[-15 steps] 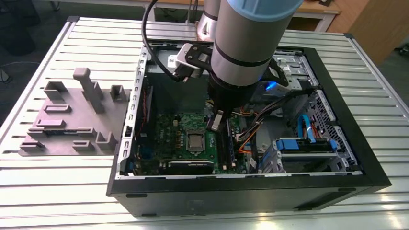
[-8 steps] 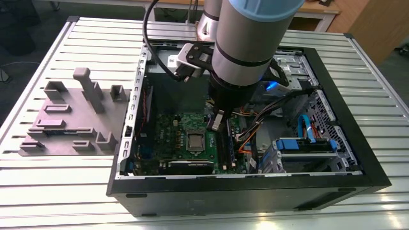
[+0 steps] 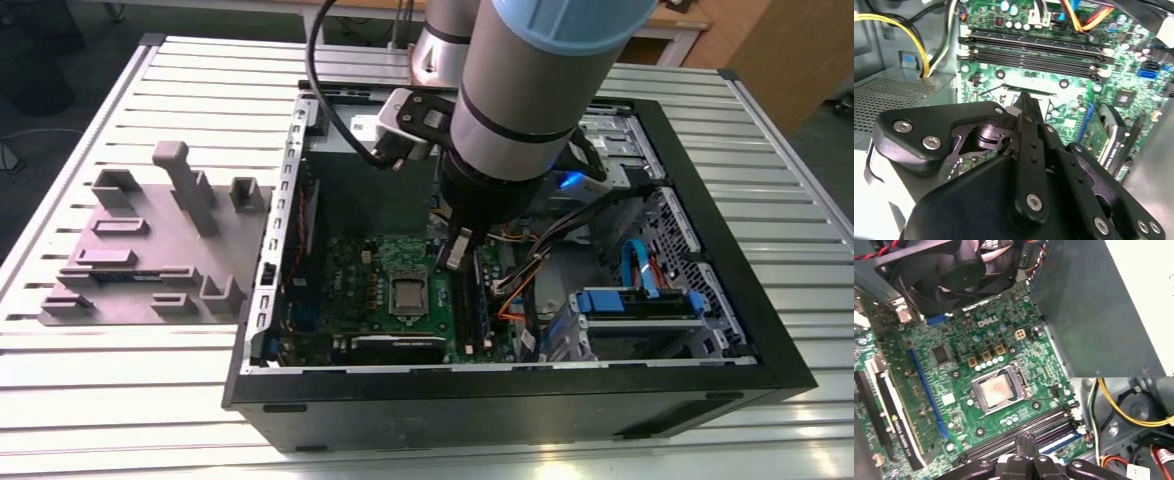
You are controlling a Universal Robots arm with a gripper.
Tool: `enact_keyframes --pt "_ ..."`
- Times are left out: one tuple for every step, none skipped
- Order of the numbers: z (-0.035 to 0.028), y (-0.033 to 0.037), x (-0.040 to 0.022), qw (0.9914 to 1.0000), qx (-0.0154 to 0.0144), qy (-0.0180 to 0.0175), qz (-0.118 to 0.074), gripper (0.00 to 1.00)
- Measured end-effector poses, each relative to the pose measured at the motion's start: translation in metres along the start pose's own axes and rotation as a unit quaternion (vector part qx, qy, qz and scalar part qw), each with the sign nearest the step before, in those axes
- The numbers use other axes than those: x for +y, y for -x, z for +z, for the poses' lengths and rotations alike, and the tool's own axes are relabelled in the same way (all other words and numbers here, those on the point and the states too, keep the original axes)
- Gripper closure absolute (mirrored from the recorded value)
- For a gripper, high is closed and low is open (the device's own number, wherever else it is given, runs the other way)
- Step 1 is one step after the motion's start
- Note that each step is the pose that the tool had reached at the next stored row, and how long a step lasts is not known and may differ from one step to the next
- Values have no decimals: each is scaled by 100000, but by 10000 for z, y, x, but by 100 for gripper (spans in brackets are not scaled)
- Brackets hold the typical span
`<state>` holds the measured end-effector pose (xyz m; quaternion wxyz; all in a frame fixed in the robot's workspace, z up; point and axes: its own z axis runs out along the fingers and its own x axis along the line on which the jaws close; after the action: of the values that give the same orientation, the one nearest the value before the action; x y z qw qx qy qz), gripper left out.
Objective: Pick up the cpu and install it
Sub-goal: 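Install the first cpu locking lever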
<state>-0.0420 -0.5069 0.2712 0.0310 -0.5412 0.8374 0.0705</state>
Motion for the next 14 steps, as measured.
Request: enact_keyframes --pt "2 0 0 99998 -642 290 -16 90" --pt "5 0 0 99991 -1202 543 -31 90" --pt "8 1 1 99987 -1488 677 -34 90" --pt "14 5 2 99985 -1578 719 -39 90" --pt "25 22 7 99985 -1581 734 -32 90" --pt "42 52 17 99985 -1569 759 -28 90" --pt "60 87 28 99985 -1554 785 -26 90" --pt "79 121 36 99985 -1547 817 -22 90" --pt "99 149 39 99985 -1526 873 -15 90" --pt "119 173 37 99984 -1483 953 -7 90" --pt "139 191 33 99984 -1445 1026 26 90" --pt "159 207 28 99984 -1419 1092 80 90" --pt "180 219 24 99983 -1413 1148 204 90" --pt "199 224 23 99982 -1418 1162 446 90"
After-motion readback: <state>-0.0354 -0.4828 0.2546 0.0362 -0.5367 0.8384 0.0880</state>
